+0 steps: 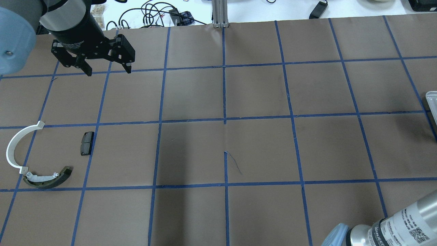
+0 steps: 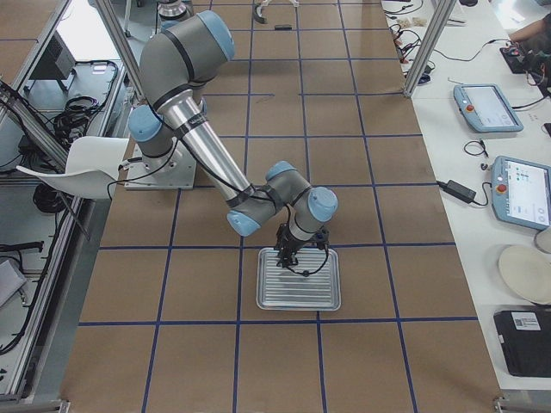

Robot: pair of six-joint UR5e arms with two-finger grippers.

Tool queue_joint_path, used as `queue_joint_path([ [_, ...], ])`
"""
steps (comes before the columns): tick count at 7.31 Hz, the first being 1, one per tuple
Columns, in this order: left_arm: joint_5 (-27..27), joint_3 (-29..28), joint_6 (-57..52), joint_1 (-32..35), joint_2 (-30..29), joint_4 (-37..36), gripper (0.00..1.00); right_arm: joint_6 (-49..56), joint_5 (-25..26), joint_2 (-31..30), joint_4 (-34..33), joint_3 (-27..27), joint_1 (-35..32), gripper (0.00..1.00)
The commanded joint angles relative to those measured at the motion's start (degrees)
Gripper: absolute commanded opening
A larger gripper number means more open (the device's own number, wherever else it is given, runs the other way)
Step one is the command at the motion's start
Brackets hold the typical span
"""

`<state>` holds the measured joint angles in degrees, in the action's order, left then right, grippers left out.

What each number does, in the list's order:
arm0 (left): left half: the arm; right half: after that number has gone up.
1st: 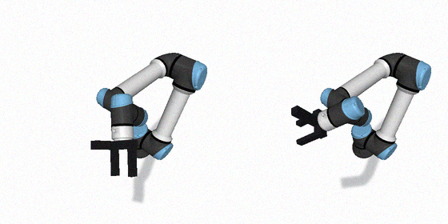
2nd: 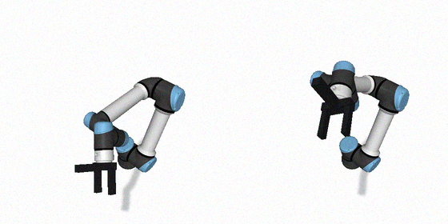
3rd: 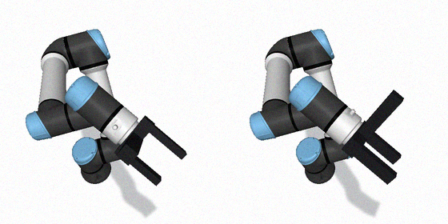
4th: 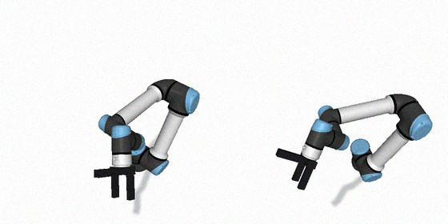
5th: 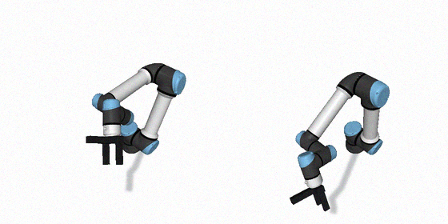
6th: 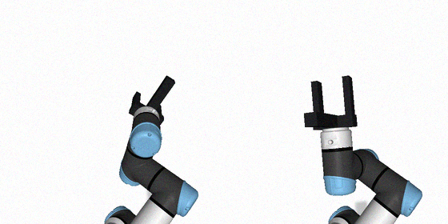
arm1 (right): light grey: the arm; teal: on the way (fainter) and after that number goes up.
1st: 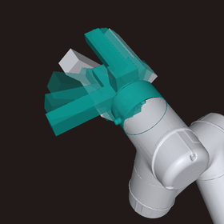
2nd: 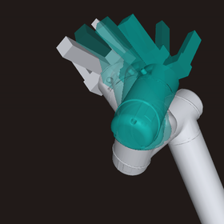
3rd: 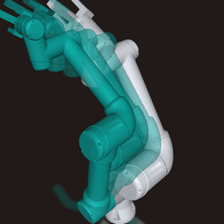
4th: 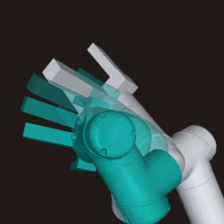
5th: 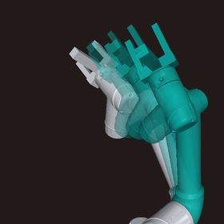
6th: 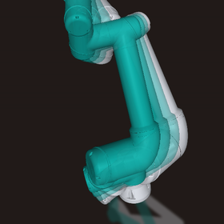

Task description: Place bearing gear from tray to pile

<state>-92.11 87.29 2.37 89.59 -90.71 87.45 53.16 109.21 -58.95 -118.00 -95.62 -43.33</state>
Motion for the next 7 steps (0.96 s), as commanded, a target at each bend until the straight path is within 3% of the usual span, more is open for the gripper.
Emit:
queue_joint_path([
  [1, 0.0, 0.0, 0.0, 0.0, 0.0, 0.0, 1.0, -0.2, 0.2, 1.2, -0.1, 0.3, 0.0, 0.6],
  [4, -0.1, 0.0, 0.0, 0.0, 0.1, 0.0, 1.0, -0.2, 0.2, 1.3, -0.2, 0.0, 0.0, 0.6],
  [7, -0.1, 0.1, 0.0, 0.0, 0.0, 0.0, 1.0, -0.3, 0.4, 1.4, -0.2, 0.1, 0.0, 0.0],
])
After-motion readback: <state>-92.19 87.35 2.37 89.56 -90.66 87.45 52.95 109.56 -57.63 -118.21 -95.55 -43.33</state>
